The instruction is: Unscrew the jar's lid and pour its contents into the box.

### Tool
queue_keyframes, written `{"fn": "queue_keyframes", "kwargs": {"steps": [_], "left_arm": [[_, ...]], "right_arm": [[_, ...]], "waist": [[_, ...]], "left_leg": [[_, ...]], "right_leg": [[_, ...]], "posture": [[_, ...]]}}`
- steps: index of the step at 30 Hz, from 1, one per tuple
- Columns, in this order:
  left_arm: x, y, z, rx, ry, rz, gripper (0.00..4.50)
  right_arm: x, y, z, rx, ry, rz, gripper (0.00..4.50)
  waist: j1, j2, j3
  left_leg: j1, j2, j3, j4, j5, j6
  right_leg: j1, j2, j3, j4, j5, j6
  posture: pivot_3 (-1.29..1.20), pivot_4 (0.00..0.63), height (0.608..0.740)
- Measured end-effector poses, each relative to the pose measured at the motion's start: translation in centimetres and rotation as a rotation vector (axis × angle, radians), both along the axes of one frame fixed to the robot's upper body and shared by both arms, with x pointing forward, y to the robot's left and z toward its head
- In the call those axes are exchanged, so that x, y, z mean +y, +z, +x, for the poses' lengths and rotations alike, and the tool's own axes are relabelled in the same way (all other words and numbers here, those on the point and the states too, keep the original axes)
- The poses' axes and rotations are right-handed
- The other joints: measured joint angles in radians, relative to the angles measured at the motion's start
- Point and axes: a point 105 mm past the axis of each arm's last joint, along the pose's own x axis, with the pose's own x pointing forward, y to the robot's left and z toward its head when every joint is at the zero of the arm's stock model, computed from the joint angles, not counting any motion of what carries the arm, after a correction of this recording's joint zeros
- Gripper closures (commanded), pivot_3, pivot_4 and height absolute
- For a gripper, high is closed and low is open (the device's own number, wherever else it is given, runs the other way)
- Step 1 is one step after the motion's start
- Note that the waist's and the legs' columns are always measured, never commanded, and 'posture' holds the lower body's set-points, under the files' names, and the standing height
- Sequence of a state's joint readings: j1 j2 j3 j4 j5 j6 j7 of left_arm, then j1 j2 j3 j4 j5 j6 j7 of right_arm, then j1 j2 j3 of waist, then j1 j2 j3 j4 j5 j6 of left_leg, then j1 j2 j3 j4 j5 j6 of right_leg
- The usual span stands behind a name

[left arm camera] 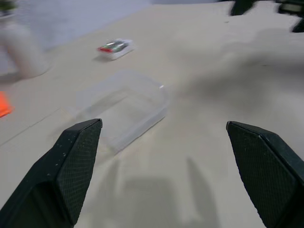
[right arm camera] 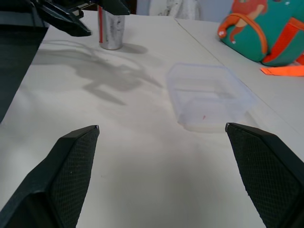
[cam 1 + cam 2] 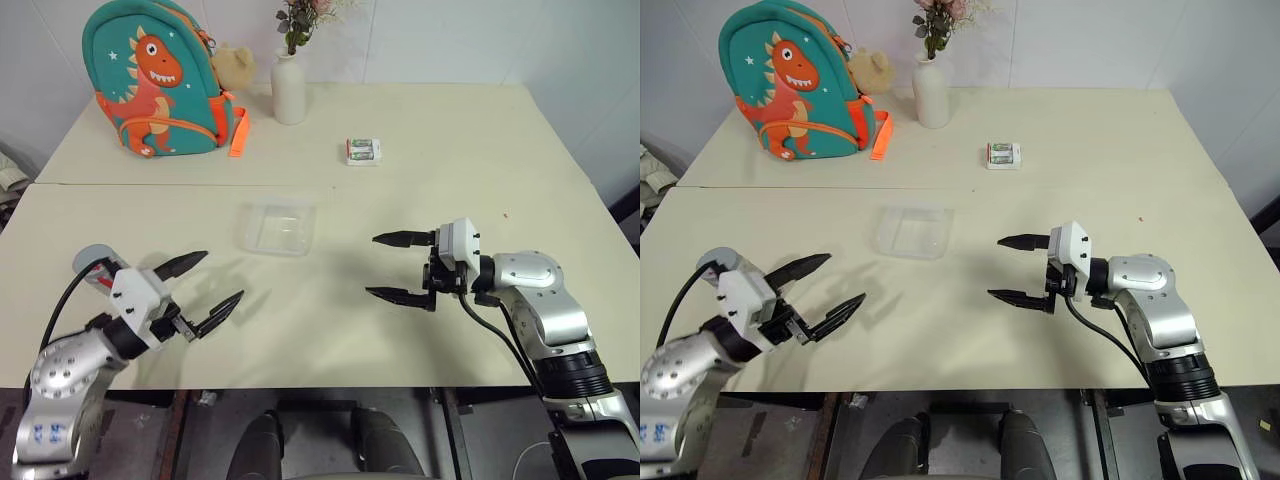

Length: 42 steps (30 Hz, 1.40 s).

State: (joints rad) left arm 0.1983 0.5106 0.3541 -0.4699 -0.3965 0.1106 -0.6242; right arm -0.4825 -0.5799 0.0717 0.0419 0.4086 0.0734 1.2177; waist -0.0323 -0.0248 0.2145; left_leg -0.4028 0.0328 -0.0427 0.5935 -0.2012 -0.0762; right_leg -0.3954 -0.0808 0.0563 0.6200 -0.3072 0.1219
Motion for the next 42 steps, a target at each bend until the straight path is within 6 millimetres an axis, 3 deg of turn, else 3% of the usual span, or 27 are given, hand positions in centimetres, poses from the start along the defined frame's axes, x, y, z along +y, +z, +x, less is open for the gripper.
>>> {"fn": "queue_keyframes", "kwargs": {"steps": [3, 14, 19, 25, 35, 42], "left_arm": [[1.2, -0.6, -1.4, -0.020, 0.201, -0.080, 0.03], [6.0, -3.2, -5.8, -0.042, 0.872, -0.285, 0.03], [6.5, -3.0, -5.5, -0.065, 0.920, -0.289, 0.03], [6.5, -2.1, -2.9, -0.114, 0.897, -0.306, 0.03], [7.2, -2.7, -0.1, -0.096, 0.944, -0.305, 0.03], [7.6, -3.1, 0.7, -0.076, 0.992, -0.304, 0.03]], "right_arm": [[0.5, 0.1, 0.3, -0.002, 0.020, 0.010, 0.00], [2.4, 0.1, 1.0, 0.002, 0.098, 0.035, 0.00], [3.0, 0.5, 1.0, -0.004, 0.118, 0.050, 0.00], [4.1, 1.5, 0.9, 0.008, 0.125, 0.104, 0.00], [5.7, 4.0, -1.2, -0.012, 0.212, 0.173, 0.00], [5.9, 4.1, -1.3, -0.004, 0.202, 0.184, 0.00]], "waist": [[0.002, 0.000, 0.000], [0.000, -0.002, 0.000], [0.000, -0.002, -0.001], [0.002, -0.002, -0.001], [0.003, -0.002, -0.001], [0.004, -0.002, -0.001]], "left_leg": [[0.000, 0.000, 0.000, 0.002, -0.001, 0.001], [-0.003, 0.000, 0.002, 0.012, -0.003, 0.003], [-0.005, 0.000, 0.004, 0.012, -0.006, 0.004], [-0.006, 0.000, 0.004, 0.010, -0.007, 0.006], [-0.004, 0.000, 0.004, 0.011, -0.007, 0.006], [-0.004, 0.000, 0.004, 0.011, -0.007, 0.006]], "right_leg": [[0.000, 0.000, 0.000, 0.000, 0.002, 0.004], [0.004, 0.001, 0.001, -0.014, 0.008, -0.005], [0.004, 0.001, 0.002, -0.022, 0.011, -0.006], [0.003, 0.001, 0.002, -0.019, 0.011, -0.005], [0.002, 0.001, 0.002, -0.013, 0.010, -0.001], [0.002, 0.001, 0.002, -0.013, 0.010, -0.001]], "posture": [[0.00, 0.150, 0.740], [0.00, 0.150, 0.740], [0.00, 0.150, 0.740], [0.00, 0.150, 0.740], [0.00, 0.150, 0.740], [0.00, 0.150, 0.740]]}}
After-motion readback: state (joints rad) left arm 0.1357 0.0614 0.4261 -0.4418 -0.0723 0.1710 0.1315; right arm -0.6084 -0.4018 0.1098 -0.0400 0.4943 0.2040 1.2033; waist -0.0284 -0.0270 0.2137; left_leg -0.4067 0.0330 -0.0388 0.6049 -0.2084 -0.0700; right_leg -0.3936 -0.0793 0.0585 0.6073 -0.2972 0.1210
